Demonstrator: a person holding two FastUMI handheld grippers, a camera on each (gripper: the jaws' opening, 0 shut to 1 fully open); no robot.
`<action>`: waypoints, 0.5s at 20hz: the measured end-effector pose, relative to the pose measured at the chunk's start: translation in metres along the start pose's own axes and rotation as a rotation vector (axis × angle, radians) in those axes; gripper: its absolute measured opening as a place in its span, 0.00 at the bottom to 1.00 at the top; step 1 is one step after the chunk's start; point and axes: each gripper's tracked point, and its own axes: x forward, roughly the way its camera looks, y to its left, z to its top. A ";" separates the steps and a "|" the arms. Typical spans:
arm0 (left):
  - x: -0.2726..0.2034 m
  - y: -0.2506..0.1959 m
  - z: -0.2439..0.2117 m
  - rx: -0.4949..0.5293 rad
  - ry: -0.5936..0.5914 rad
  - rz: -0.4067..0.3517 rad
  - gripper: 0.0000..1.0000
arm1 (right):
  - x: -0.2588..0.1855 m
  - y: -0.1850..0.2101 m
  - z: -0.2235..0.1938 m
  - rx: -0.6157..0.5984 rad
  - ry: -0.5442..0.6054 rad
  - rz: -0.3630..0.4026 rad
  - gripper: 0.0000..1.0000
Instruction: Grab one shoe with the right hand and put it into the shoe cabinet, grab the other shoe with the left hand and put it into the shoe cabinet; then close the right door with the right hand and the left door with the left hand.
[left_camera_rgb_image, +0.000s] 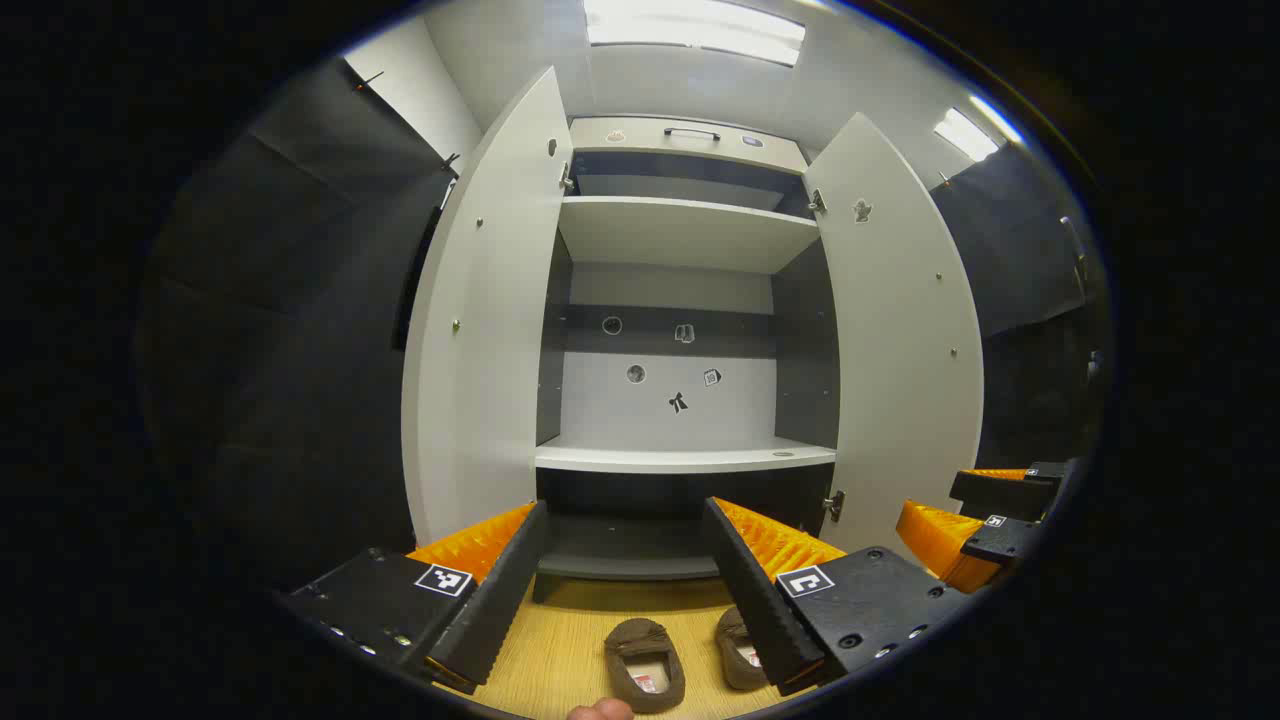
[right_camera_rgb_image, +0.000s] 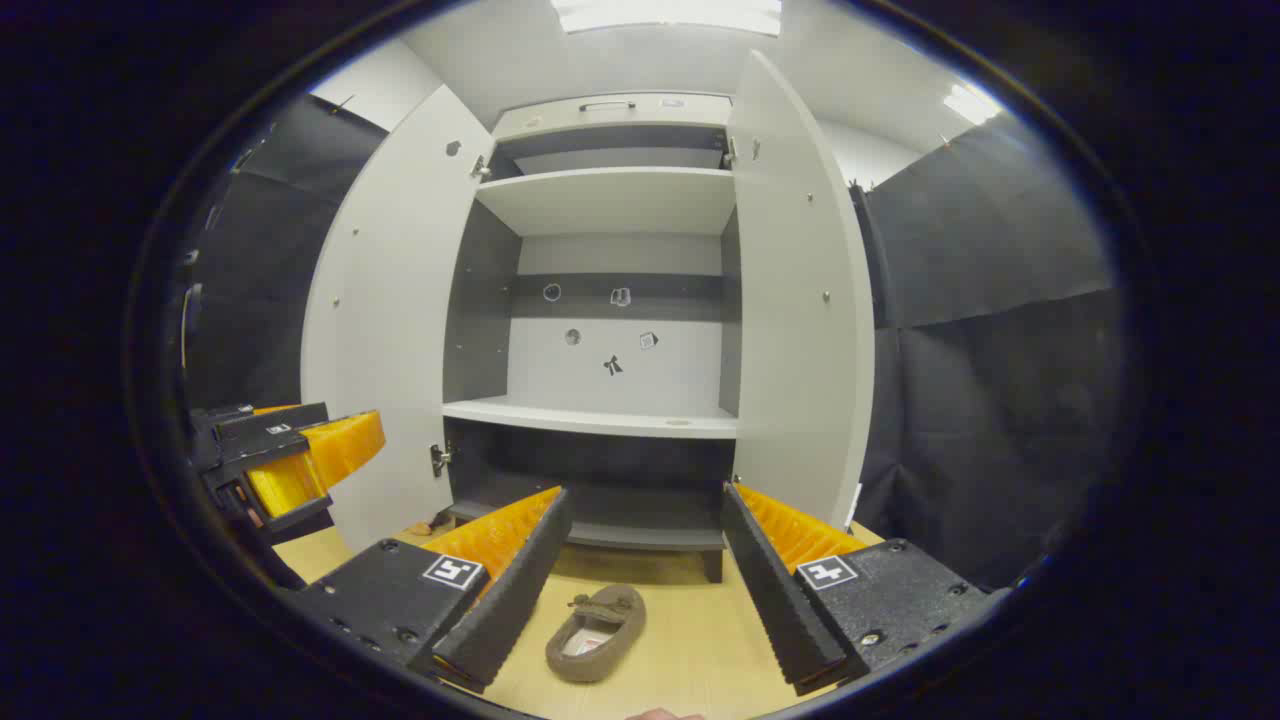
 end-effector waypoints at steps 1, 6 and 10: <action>0.000 0.000 0.000 0.000 -0.002 0.000 0.95 | 0.000 0.000 0.000 -0.002 -0.001 -0.001 0.99; 0.001 -0.003 0.001 0.005 -0.008 -0.004 0.95 | 0.000 -0.003 0.000 -0.001 -0.001 -0.005 0.99; 0.002 -0.004 0.002 0.007 -0.013 -0.006 0.95 | -0.001 -0.006 0.000 -0.001 -0.002 -0.010 0.99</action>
